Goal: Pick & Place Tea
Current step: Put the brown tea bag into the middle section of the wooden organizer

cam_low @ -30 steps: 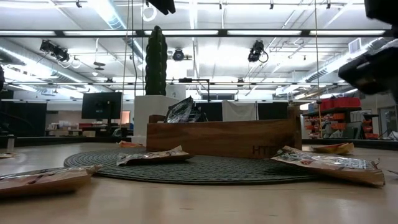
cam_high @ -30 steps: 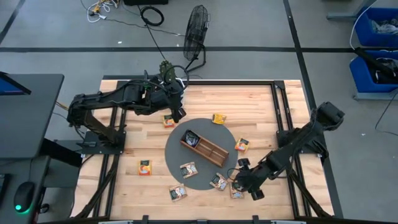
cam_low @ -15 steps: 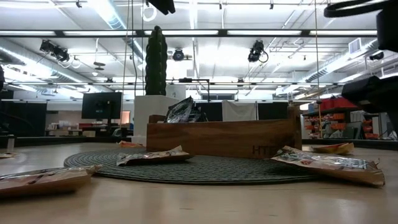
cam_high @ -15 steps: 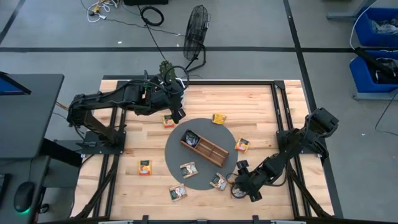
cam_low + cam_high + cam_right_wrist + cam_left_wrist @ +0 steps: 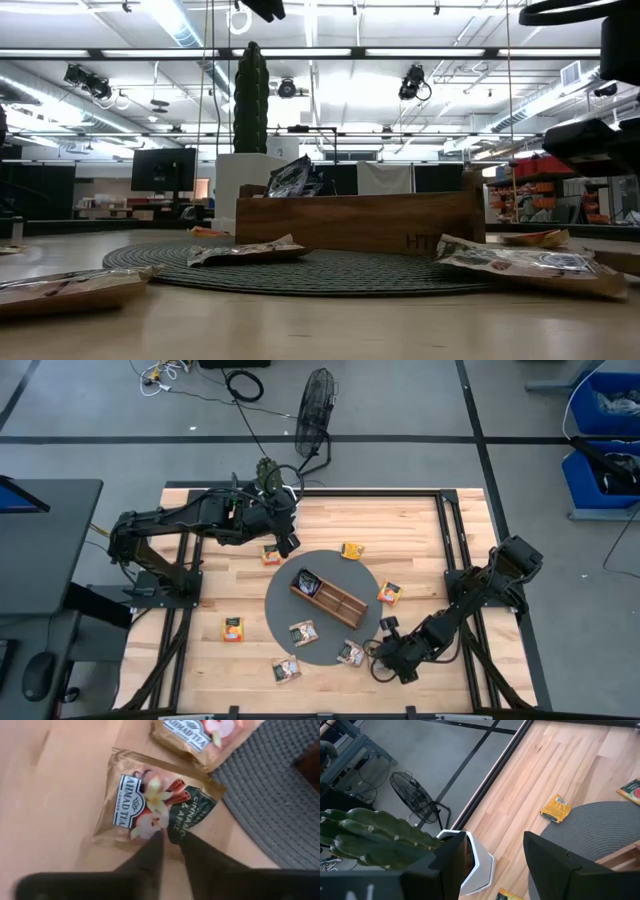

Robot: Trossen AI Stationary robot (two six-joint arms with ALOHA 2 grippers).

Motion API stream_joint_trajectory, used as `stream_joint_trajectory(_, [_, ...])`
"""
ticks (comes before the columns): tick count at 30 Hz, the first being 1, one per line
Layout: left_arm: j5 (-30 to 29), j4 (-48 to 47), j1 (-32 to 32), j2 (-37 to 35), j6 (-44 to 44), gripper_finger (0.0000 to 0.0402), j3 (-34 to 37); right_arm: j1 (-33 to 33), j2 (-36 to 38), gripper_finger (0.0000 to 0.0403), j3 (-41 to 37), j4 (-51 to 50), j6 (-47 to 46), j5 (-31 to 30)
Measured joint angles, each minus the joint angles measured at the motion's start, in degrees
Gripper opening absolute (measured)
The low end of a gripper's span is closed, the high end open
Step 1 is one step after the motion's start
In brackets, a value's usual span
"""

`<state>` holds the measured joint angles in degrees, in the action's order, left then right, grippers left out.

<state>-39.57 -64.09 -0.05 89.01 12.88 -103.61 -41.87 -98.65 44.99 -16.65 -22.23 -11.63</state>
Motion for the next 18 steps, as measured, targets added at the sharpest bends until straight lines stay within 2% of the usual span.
stream_joint_trajectory(3, [0.00, 0.06, 0.00, 0.00, 0.00, 0.0202, 0.00, 0.05, -0.02, 0.0011, -0.04, -0.28, -1.08, -0.28])
stream_joint_trajectory(7, [0.02, 0.06, 0.00, 0.00, 0.01, 0.0202, 0.00, 0.02, 0.37, 0.0006, 0.74, -2.77, -1.13, -0.29])
stream_joint_trajectory(11, [1.22, 0.19, 0.00, 0.00, 0.53, 0.0202, 0.00, 0.01, 2.89, 0.0002, 4.57, -16.93, -0.02, -0.29])
stream_joint_trajectory(18, [11.97, 4.39, 0.00, 0.00, 2.00, 0.0202, 0.00, 0.20, 9.42, 0.0001, 12.43, -36.19, 3.28, -7.81])
